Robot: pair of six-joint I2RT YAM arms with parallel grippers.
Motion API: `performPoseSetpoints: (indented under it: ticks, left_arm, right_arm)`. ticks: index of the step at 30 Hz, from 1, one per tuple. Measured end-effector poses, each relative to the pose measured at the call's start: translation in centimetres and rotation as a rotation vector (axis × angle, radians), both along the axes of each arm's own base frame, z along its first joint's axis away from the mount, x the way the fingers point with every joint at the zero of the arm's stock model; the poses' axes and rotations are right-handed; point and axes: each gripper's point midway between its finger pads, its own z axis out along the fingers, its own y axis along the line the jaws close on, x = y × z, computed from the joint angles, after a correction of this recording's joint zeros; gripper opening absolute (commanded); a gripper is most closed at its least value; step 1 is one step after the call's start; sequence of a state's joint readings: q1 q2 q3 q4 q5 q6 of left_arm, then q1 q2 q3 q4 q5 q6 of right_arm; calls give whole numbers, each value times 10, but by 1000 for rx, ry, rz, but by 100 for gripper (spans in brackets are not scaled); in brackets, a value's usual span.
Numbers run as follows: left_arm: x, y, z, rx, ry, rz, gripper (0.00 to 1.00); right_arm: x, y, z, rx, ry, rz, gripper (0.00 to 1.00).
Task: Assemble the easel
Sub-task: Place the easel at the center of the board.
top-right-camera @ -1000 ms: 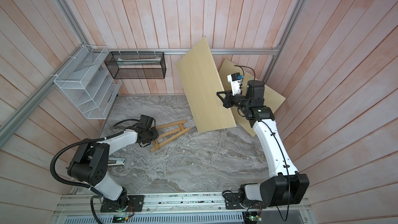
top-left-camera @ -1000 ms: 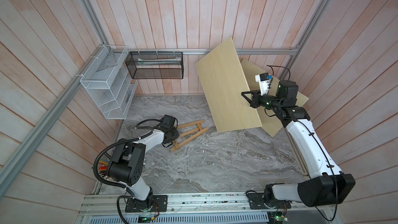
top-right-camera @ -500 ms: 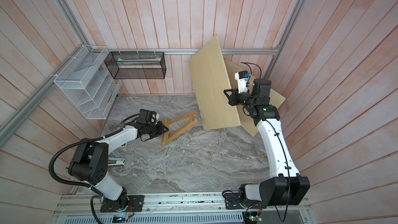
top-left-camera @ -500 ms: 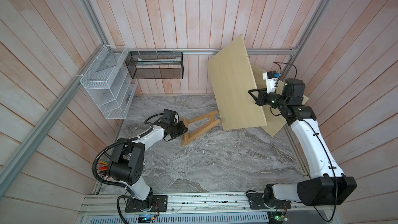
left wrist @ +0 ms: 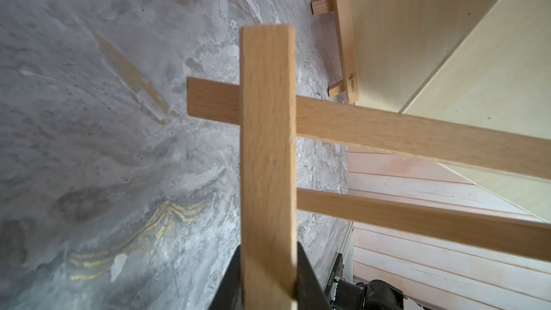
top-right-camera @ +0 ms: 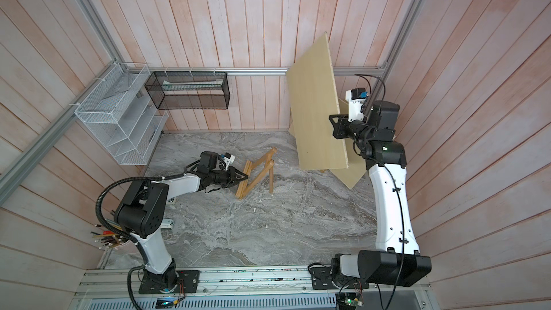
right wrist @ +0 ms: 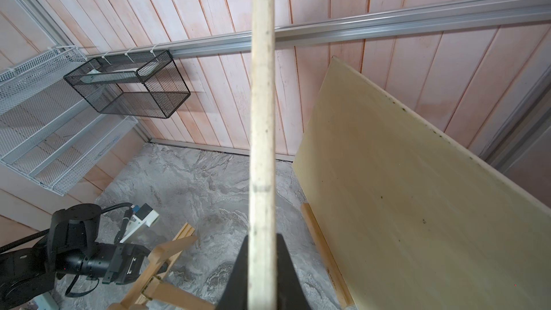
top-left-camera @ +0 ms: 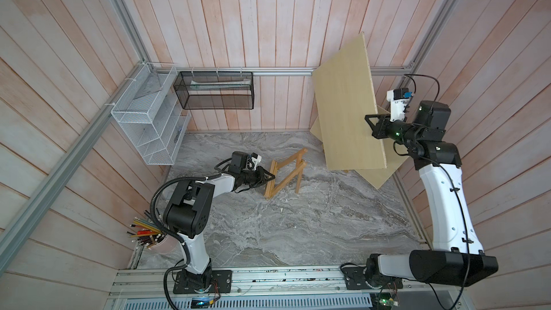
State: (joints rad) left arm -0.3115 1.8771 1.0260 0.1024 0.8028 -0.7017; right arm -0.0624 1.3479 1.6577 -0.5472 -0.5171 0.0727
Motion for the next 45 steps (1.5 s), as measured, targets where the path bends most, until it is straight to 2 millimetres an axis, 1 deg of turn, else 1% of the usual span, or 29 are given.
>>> performPoseSetpoints:
  ticks: [4,11,16,19,22,24,30,32,36,43,44,45]
  left_arm:
    - [2,1,-3,-14,-17,3,0]
    - [6,22,-6,17,-11,61,0]
    - [11,29,-9,61,-6,107,0]
    - [18,36,-13,86,7,167,0]
    - [29,47,-17,110,24,257,0]
    - [37,54,-17,133,5,310,0]
    - [45,62,-19,255,-89,429,0]
    - [44,61,-20,276,-97,460,0]
    - [49,60,-22,277,-105,564,0]
    - [74,48,-23,266,-117,707,0]
    - [75,46,-23,268,-119,724,1]
    - [77,44,-23,270,-118,736,7]
  right_arm:
    - [-1,1,1,-11,-4,7,0]
    - [-3,1,-4,-16,18,8,0]
    - [-4,1,-5,-12,22,10,0]
    - [-3,2,-5,0,18,12,0]
    - [-4,4,-8,14,21,19,0]
    - [-4,5,-12,20,31,27,0]
    - [-5,8,-21,28,53,45,0]
    - [-5,10,-21,32,54,52,0]
    - [-6,12,-19,48,53,67,0]
    - [-8,17,-15,62,42,96,0]
    - [-8,18,-15,64,43,99,0]
    - [-8,18,-15,64,43,102,0]
